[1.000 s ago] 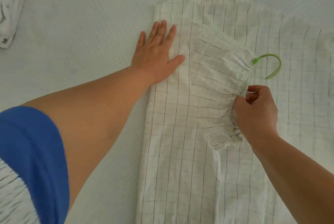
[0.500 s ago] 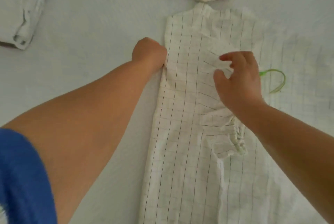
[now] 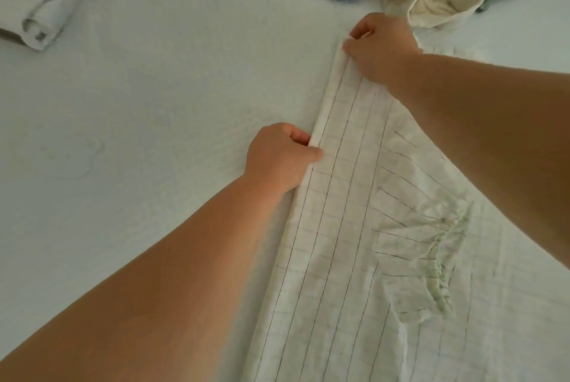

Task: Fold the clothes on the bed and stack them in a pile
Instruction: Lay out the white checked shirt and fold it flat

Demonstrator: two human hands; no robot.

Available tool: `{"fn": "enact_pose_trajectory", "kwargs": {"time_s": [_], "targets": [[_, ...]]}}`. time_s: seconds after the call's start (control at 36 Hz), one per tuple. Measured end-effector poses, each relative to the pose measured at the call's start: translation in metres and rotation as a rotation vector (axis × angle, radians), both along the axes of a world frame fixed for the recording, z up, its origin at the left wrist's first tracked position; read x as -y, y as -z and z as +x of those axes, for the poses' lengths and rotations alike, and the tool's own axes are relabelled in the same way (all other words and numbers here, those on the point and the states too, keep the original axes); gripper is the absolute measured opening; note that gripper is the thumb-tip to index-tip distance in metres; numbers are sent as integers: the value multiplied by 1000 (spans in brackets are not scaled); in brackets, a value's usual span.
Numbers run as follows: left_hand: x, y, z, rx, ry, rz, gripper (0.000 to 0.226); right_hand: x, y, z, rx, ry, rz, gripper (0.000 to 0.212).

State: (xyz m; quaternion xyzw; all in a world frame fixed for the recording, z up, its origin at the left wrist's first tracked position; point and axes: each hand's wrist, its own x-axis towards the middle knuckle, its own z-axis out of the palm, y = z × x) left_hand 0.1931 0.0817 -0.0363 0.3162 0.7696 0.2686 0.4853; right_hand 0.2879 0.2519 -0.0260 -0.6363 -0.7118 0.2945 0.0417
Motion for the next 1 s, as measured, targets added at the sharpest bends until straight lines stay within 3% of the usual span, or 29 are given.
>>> {"fn": "enact_pose_trajectory", "kwargs": {"time_s": [0.11, 0.19, 0.33, 0.42, 0.53, 0.58, 0.69, 0.78, 0.89, 1.0], "targets": [[2, 6, 4, -67, -66, 77, 25, 6, 12, -2, 58, -17, 131, 5], [14, -4, 15, -204, -72, 155, 42, 20, 9, -5, 95, -13, 317, 26], [67, -12, 43, -631, 409, 373, 60, 106, -7, 25, 9, -261, 390, 46], [101, -2, 48, -700, 745, 251, 64, 168, -8, 67, 136, -398, 260, 56], [119, 16, 35, -788, 951, 146, 67, 206, 3, 117, 364, -466, 119, 77], [118, 18, 32, -819, 977, 139, 66, 208, 5, 134, 402, -455, 94, 79], [122, 4, 38, -837, 970, 139, 70, 214, -6, 144, 235, -350, 181, 73], [163, -6, 46, -797, 1062, 167, 70, 246, -16, 146, 191, -384, 212, 64], [223, -12, 50, -763, 1142, -22, 74, 299, -17, 164, 366, -531, -34, 67], [235, -22, 64, -828, 1047, -117, 75, 325, -30, 192, 267, -354, 8, 65]]}}
